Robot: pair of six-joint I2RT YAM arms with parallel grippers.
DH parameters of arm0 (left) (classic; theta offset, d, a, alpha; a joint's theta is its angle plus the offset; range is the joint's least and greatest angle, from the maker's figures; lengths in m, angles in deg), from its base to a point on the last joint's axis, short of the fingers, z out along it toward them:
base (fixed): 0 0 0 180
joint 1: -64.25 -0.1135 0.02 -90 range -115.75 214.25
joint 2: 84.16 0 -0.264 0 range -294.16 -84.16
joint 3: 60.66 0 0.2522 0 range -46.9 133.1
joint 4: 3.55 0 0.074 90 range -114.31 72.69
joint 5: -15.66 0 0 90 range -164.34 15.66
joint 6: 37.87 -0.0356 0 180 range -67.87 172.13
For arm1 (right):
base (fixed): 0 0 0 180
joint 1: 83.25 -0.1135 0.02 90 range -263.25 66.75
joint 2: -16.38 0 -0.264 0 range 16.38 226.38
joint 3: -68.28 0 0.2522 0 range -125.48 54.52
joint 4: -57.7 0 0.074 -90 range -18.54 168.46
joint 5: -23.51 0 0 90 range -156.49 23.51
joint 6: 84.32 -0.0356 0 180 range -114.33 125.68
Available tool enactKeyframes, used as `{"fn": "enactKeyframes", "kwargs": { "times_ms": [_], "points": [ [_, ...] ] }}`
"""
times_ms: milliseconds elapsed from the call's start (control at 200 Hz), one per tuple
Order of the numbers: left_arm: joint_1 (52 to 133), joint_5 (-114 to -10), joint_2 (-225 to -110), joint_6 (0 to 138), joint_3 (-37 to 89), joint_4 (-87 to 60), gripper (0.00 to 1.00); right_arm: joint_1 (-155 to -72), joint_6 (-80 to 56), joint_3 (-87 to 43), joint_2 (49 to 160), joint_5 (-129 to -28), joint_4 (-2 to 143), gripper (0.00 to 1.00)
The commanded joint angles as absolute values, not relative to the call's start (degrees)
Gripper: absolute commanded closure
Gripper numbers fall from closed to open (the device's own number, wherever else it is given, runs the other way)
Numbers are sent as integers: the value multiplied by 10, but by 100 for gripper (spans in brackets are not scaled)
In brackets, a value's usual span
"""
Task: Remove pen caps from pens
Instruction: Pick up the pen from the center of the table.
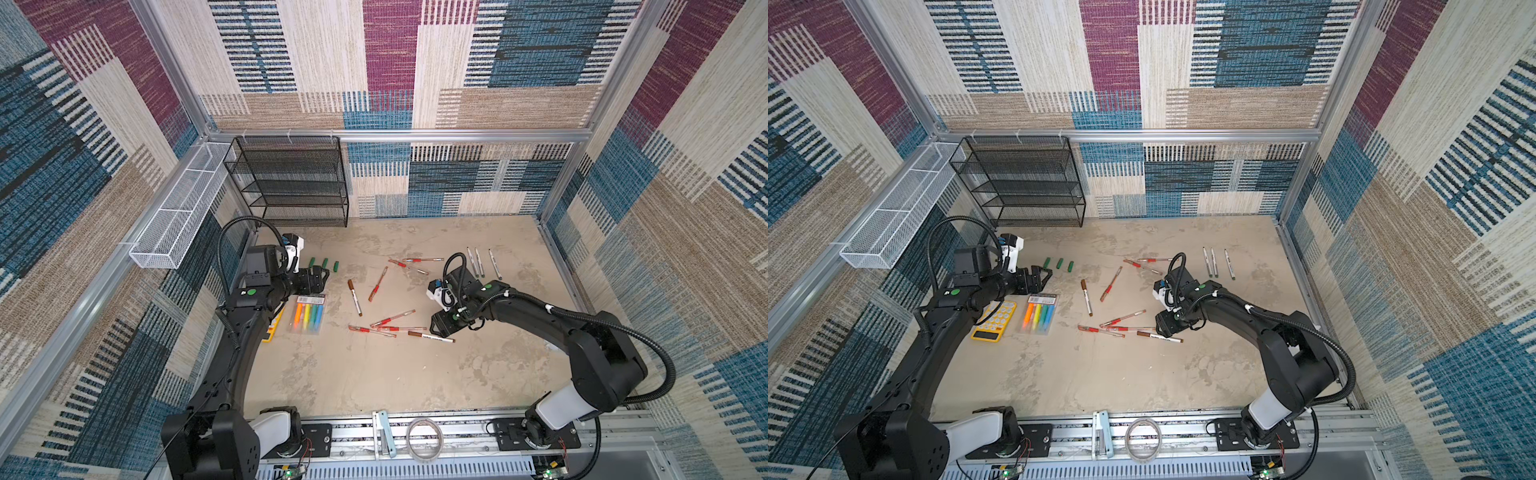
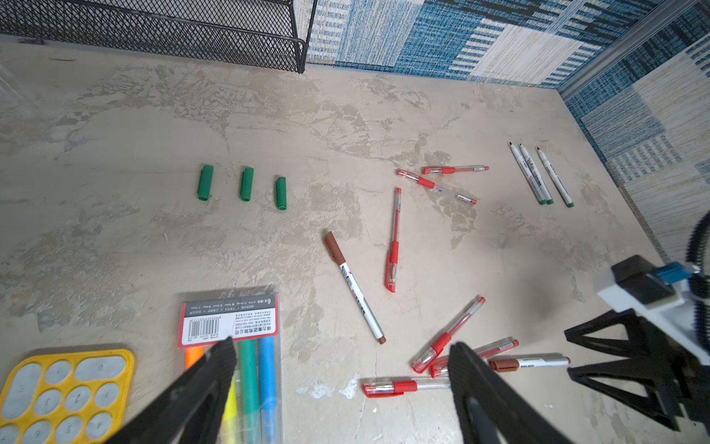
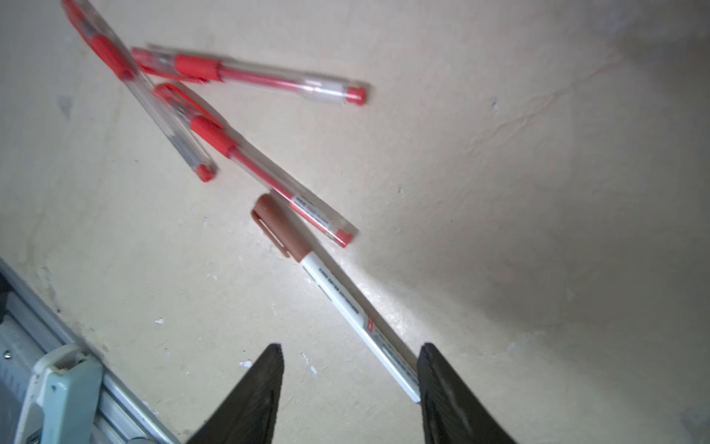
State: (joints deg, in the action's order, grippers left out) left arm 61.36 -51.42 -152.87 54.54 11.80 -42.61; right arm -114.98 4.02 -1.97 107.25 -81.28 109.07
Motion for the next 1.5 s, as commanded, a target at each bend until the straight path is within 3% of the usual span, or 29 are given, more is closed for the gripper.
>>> {"fn": "enactKeyframes", "kwargs": {
  "times_ms": [0, 210, 866, 1262, 1497],
  "points": [
    [613, -507, -1528, 550, 121, -417, 10, -1168, 31, -12, 1086, -805, 1091, 41],
    [610, -505, -1528, 550, 122, -418, 10, -1186, 46, -24, 1124, -776, 1104, 45],
    [607, -502, -1533, 556, 115, -407, 10, -1258, 55, -44, 1181, -744, 1149, 81],
    [606, -497, -1533, 556, 109, -399, 10, -1269, 59, -101, 1159, -783, 1205, 90],
    [606, -407, -1534, 584, 108, -382, 10, -1269, 30, -166, 1130, -843, 1169, 91]
  ]
}}
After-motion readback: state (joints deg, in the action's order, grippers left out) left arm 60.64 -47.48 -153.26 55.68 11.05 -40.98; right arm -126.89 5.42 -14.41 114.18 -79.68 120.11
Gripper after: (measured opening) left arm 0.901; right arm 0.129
